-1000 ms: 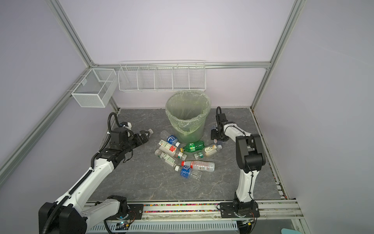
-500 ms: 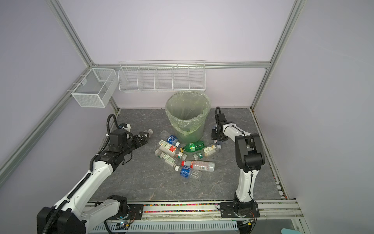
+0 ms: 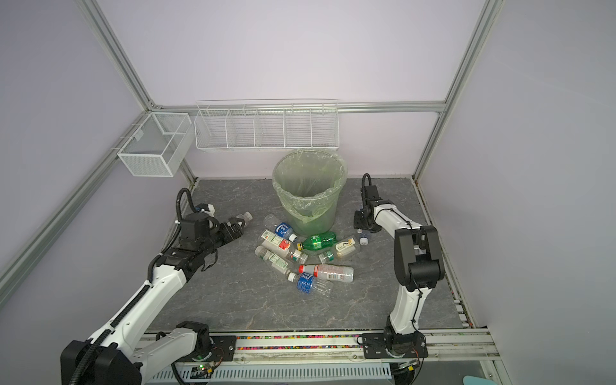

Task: Throw the plastic bottles in the bin
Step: Pick up the plastic bottle from the top-right of the table, then throw the plastic bottle into the trash bin.

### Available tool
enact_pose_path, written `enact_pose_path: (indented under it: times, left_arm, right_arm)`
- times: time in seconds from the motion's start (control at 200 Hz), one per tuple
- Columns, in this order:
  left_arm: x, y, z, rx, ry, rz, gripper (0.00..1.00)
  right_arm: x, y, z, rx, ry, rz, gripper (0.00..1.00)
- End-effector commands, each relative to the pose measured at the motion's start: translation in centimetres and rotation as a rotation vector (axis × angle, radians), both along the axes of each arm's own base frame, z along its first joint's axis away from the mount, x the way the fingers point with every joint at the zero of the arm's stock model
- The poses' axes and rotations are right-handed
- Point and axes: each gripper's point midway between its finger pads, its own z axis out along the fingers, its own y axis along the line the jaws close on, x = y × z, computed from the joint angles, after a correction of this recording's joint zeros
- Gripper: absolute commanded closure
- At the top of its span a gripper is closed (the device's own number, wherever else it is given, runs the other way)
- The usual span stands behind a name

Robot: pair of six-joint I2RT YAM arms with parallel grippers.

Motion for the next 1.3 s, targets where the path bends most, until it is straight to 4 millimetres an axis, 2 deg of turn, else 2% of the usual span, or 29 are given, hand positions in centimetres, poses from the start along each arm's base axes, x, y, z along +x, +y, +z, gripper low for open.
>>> enact_pose_path:
  times: [0.0, 0.38, 0.535, 0.695, 0.88, 1.035, 1.2, 1.22, 1.295]
  left_arm:
    - [-0.2, 0.5, 0.1, 0.001, 0.01, 0.024, 0.0]
    - [-1.1, 0.6, -0.3, 0.001, 0.017, 0.017, 0.0]
    - [-1.3, 0.4, -0.6, -0.027, 0.017, 0.016, 0.0]
    - [-1.3, 0.4, -1.0, -0.021, 0.019, 0.014, 0.0]
    - [-1.1, 0.7, -0.7, 0.003, 0.014, 0.023, 0.0]
    - [-1.0, 0.7, -0.5, -0.001, 0.01, 0.024, 0.0]
    - [-0.6, 0.6, -0.5, -0.002, 0.011, 0.026, 0.0]
    - [-0.6, 0.5, -0.4, -0.003, 0.011, 0.024, 0.0]
    - [-0.3, 0.4, -0.3, -0.011, 0.015, 0.021, 0.0]
  right_arm:
    - [-0.4, 0.4, 1.4, 0.048, -0.029, -0.013, 0.49]
    - [-2.2, 1.1, 6.7, 0.138, -0.13, -0.011, 0.49]
    - [-3.5, 1.1, 9.8, 0.162, -0.196, 0.0, 0.49]
    - [-4.5, 2.3, 13.5, 0.222, -0.301, 0.069, 0.48]
    - [-6.2, 2.5, 17.3, 0.235, -0.4, 0.106, 0.48]
    - [-7.8, 2.8, 19.9, 0.247, -0.473, 0.129, 0.48]
    - [-9.3, 3.7, 22.9, 0.272, -0.555, 0.179, 0.48]
    - [-9.7, 4.7, 23.4, 0.281, -0.564, 0.211, 0.48]
    - [-10.4, 5.6, 24.8, 0.288, -0.601, 0.254, 0.48]
